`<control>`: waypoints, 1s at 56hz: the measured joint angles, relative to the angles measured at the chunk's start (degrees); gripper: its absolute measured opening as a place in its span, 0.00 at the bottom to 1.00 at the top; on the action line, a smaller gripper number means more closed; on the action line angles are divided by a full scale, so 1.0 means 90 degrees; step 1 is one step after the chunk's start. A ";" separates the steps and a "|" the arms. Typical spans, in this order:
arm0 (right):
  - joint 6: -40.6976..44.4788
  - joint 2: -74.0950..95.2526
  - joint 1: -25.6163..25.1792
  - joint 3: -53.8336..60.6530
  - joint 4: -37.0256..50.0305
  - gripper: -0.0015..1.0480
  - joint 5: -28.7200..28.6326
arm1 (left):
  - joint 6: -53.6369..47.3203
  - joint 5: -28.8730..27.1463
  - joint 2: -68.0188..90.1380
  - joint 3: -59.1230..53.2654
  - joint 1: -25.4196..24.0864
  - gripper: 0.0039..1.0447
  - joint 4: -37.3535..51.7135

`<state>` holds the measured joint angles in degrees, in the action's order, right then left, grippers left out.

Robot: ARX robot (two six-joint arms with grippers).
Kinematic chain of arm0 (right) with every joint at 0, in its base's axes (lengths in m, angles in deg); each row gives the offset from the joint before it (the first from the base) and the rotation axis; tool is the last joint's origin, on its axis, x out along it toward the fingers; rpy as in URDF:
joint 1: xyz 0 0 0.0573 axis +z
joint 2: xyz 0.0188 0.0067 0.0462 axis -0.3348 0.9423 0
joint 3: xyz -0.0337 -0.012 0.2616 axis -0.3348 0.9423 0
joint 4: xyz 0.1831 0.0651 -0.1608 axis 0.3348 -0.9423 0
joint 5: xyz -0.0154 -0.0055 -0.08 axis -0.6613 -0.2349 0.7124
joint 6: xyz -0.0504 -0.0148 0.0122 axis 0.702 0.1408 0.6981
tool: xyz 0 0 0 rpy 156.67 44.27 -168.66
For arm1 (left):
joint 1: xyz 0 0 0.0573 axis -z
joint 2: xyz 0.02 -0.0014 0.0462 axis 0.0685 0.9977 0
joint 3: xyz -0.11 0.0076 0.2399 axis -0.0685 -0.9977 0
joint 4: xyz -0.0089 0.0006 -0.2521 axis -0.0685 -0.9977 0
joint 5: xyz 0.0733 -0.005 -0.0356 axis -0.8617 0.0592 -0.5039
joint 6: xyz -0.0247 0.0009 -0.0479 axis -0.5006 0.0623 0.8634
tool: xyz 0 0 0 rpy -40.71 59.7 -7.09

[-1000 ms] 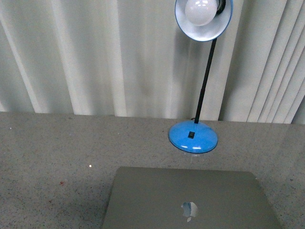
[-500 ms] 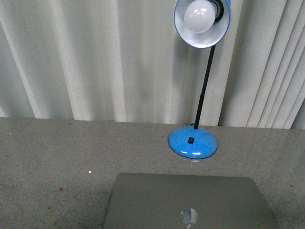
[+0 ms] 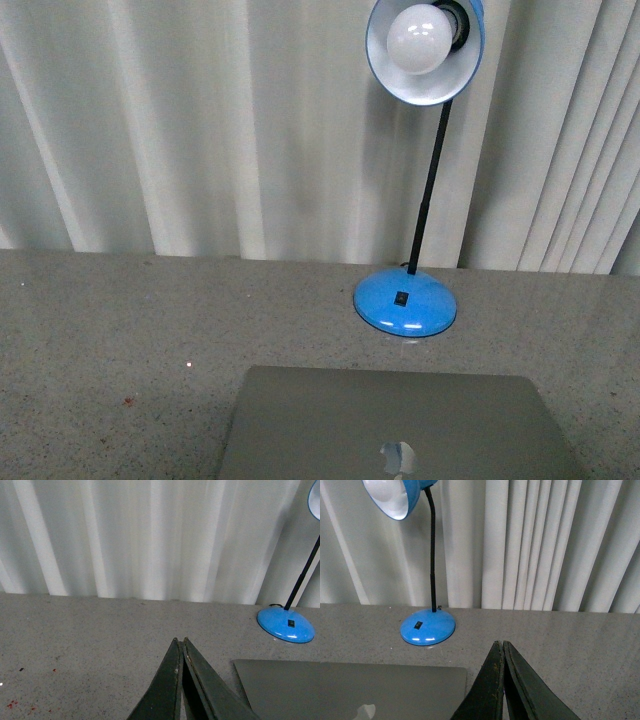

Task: Close laptop

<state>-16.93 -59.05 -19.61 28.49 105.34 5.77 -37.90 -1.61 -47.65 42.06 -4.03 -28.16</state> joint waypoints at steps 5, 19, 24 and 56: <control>0.0000 -0.0250 0.0000 0.0002 -0.0245 0.03 0.0002 | 0.0000 0.0002 -0.0199 0.0000 0.0000 0.03 -0.0204; 0.0000 -0.0901 0.0000 0.0002 -0.0889 0.03 0.0002 | 0.0000 0.0002 -0.0712 0.0000 0.0000 0.03 -0.0714; 0.0000 -0.1134 0.0000 0.0002 -0.1132 0.03 0.0002 | 0.0000 0.0000 -0.1008 0.0002 0.0002 0.03 -0.1018; 0.0002 -0.2548 0.0000 -0.0002 -0.2582 0.04 0.0000 | 0.0000 0.0000 -0.1940 0.0002 0.0002 0.03 -0.1984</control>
<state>-16.90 -81.98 -19.61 28.47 82.11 5.77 -37.90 -1.61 -65.12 42.08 -4.01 -46.02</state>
